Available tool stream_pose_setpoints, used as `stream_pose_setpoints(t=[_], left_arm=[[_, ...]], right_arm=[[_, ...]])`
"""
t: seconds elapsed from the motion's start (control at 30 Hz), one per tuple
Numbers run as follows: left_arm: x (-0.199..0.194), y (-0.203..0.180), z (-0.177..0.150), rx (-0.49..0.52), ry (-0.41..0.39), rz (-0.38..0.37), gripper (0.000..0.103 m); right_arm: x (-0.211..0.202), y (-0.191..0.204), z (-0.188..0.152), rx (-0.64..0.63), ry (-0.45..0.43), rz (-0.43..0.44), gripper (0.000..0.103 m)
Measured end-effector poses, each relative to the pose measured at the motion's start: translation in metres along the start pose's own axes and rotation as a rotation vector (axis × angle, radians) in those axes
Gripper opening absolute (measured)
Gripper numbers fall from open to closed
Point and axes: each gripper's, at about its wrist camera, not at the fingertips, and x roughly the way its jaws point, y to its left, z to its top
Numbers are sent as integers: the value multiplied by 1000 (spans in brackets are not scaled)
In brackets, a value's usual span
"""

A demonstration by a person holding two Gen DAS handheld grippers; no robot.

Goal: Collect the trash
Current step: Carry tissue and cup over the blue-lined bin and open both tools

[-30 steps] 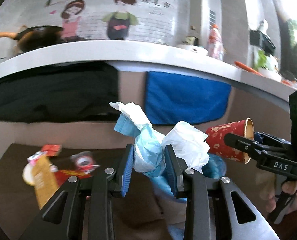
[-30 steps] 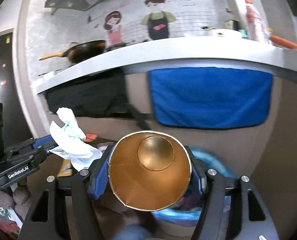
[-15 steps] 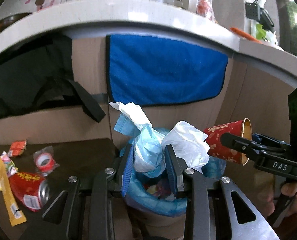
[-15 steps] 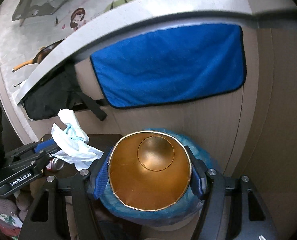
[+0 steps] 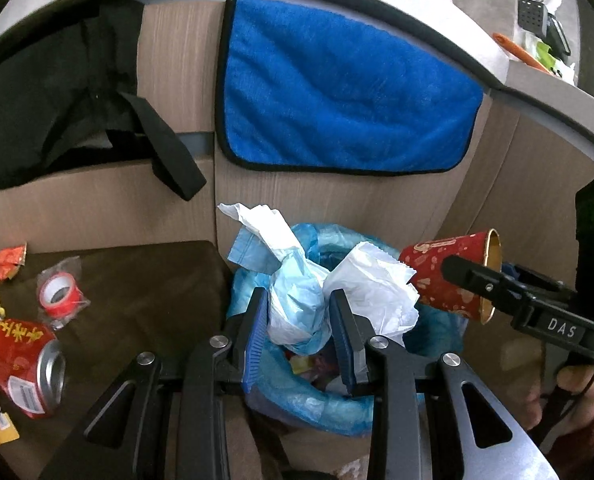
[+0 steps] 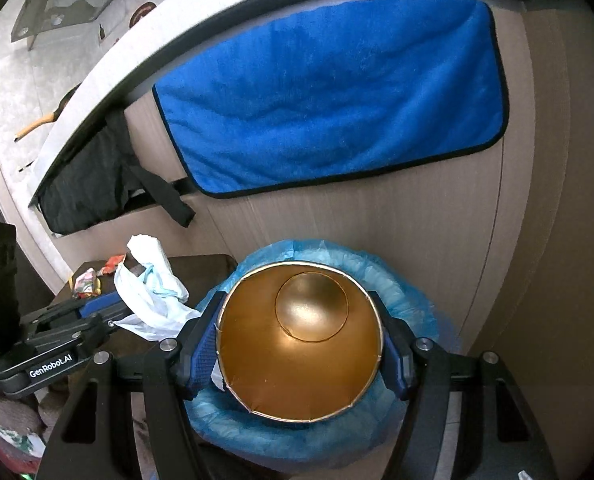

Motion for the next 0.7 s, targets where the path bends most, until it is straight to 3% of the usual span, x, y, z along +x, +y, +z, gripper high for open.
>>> stream_pose_setpoints(t=[0.53,0.63,0.7], left_arm=[[15,9,3,-60,49,-41,32],[19,15,3,-87,56,-86,40],[20,21,4,-118,59,-121,53]], right_arm=[[30,-4,-8,9,53,-10,64],[32,-5,-8,8,55,-11,67],[31,-4,-9,10,50,-14,68]])
